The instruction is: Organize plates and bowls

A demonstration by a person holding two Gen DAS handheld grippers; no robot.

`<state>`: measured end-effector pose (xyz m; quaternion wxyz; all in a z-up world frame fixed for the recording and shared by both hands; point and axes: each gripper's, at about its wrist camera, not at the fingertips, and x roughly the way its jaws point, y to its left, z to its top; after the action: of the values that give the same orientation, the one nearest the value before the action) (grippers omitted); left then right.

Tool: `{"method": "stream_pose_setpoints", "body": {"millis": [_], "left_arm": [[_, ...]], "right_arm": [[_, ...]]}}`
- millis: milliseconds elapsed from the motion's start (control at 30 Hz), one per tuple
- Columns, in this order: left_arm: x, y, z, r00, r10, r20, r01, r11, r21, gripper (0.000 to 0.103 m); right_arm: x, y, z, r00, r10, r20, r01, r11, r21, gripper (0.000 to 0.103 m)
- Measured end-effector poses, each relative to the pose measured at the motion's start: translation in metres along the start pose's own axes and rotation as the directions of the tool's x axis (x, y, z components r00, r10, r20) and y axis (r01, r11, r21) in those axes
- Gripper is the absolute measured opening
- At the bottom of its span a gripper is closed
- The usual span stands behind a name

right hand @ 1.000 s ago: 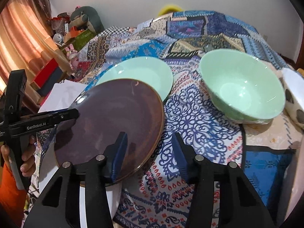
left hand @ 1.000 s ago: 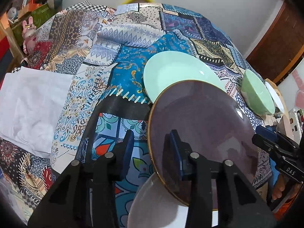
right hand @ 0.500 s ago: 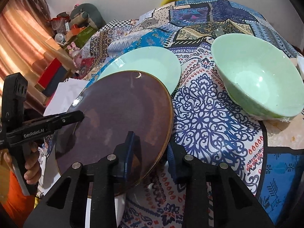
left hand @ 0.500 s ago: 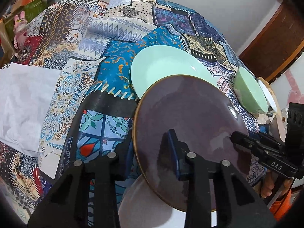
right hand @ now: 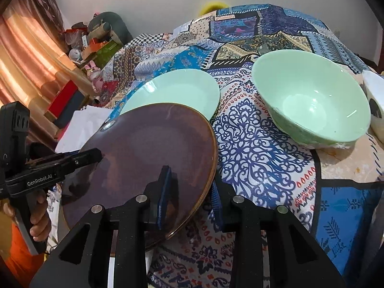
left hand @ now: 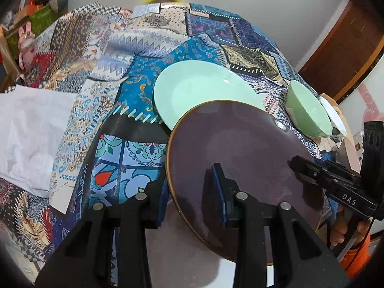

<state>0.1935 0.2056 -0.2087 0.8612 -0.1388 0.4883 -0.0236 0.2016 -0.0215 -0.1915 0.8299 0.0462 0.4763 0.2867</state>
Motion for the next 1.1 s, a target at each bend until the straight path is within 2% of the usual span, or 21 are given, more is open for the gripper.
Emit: {"method": "stream_pose_setpoints", "body": {"millis": [700,1100], "left_arm": [[-0.059,-0.054,-0.026,0.997,-0.026,0.076,0.022,0.998,0.057,0.034],[-0.087,-0.092,-0.05,0.995,-0.038,0.096,0.031,0.996,0.078,0.034]], "right_arm": [[-0.066,-0.004,-0.016,0.995,-0.001,0.1,0.006,0.999,-0.045,0.029],[-0.104,-0.012,-0.038,0.99,-0.002,0.141,0.01,0.998,-0.058,0.029]]}}
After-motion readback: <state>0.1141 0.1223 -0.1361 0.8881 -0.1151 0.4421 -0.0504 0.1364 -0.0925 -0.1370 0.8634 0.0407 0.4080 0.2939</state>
